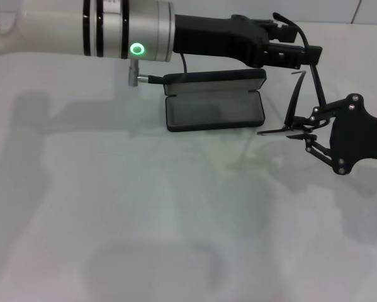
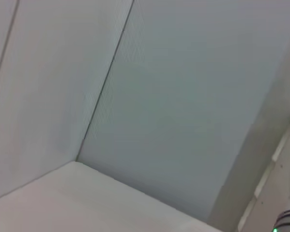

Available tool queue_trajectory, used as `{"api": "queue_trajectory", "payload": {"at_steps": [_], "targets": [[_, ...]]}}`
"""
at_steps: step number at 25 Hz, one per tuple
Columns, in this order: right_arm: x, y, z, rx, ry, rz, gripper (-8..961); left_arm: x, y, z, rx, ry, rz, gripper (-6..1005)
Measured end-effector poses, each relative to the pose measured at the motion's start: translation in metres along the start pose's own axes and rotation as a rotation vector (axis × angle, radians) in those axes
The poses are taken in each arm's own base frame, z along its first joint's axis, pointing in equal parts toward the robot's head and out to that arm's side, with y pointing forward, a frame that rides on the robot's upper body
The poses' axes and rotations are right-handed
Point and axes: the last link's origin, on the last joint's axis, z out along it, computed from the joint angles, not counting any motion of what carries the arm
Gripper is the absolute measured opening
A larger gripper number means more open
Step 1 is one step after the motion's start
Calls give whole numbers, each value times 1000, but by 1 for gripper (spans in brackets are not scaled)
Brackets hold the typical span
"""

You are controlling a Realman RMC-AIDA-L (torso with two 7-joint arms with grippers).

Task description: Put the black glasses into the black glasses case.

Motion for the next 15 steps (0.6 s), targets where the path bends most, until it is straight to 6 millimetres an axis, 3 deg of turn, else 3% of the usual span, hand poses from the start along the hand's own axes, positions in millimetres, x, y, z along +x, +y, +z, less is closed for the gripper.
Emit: {"api": "queue_trajectory", "payload": {"at_steps": [15], "targets": [[-4, 0, 0, -10, -19, -32, 134, -22, 5, 8, -18, -139, -45, 797]]}}
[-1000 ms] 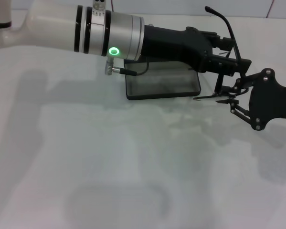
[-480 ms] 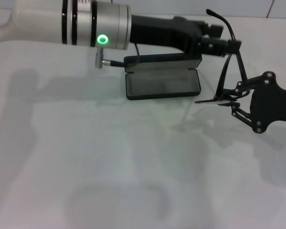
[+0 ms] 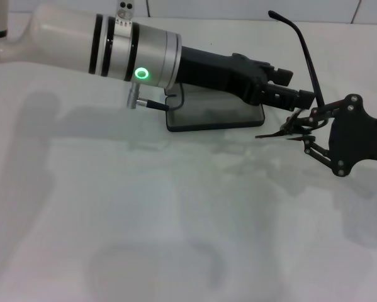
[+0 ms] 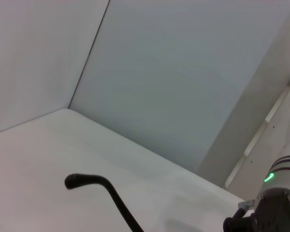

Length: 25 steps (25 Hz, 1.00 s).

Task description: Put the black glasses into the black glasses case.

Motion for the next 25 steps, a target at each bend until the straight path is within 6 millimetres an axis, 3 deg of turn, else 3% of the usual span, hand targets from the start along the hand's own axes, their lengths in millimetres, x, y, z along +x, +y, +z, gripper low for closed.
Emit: {"api": "queue_trajectory", "payload": {"at_steps": [6, 11, 17, 21, 25], "targets": [[0, 0, 0, -2, 1, -1, 134, 1, -1, -1, 7, 20, -5, 798], [-1, 1, -7, 21, -16, -25, 135, 3, -8, -16, 47, 88, -12, 798], [-25, 9, -25, -11, -196, -46, 135, -7, -24, -28, 156, 77, -18, 797], [-40, 19, -28, -82, -320, -37, 136, -12, -31, -21, 215, 77, -2, 797], [-42, 20, -17, -127, -389, 31, 136, -7, -27, -9, 207, 131, 61, 797]]}}
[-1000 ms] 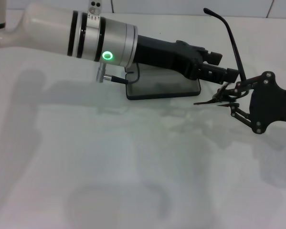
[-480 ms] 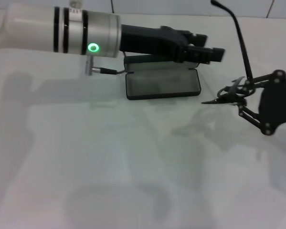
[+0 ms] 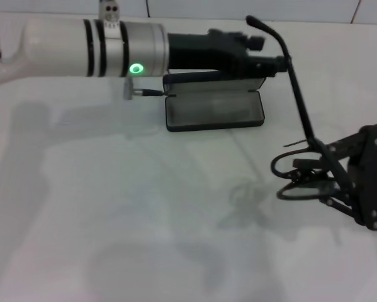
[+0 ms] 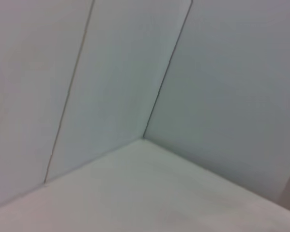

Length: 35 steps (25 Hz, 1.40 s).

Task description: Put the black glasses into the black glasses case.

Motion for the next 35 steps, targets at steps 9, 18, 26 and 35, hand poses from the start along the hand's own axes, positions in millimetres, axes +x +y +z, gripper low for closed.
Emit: {"api": "queue_trajectory", "payload": {"at_steps": [9, 18, 26, 35], "targets": [[29, -11, 12, 56, 50, 174, 137, 8, 29, 20, -125, 137, 153, 798], [42, -17, 12, 117, 128, 238, 138, 4, 37, 19, -153, 180, 218, 798], [46, -19, 10, 143, 158, 237, 139, 5, 38, 22, -163, 152, 241, 798], [49, -22, 12, 145, 173, 233, 140, 4, 39, 26, -175, 111, 261, 798]]}}
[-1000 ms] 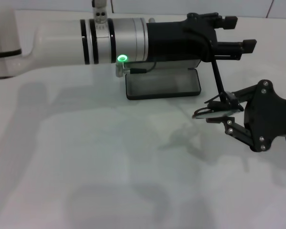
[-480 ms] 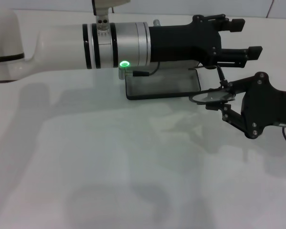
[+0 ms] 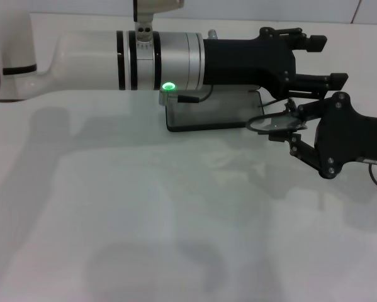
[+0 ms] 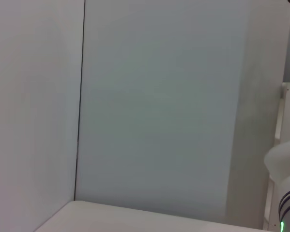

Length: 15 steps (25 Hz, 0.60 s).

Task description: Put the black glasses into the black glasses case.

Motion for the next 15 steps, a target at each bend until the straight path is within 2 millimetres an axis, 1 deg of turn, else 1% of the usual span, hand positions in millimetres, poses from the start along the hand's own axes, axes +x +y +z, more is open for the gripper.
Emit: {"api": "queue_trajectory", "payload": {"at_steps": [4, 7, 8, 9, 11, 13, 15], "targets": [[3, 2, -2, 3, 16, 5, 140, 3, -5, -3, 32, 24, -1, 798], [11, -3, -3, 37, 78, -4, 140, 6, -19, -20, 139, 93, -22, 798], [15, -5, -1, 53, 108, -11, 141, 6, -25, -29, 194, 129, -38, 798], [19, -9, 1, 73, 147, -22, 141, 5, -31, -41, 255, 164, -56, 798], [29, -17, 7, 114, 241, -43, 141, 3, -38, -56, 323, 198, -73, 798], [35, -26, 17, 143, 338, -59, 141, 3, -43, -67, 362, 216, -78, 798], [38, -31, 29, 158, 411, -82, 141, 3, -45, -71, 375, 220, -78, 798]]}}
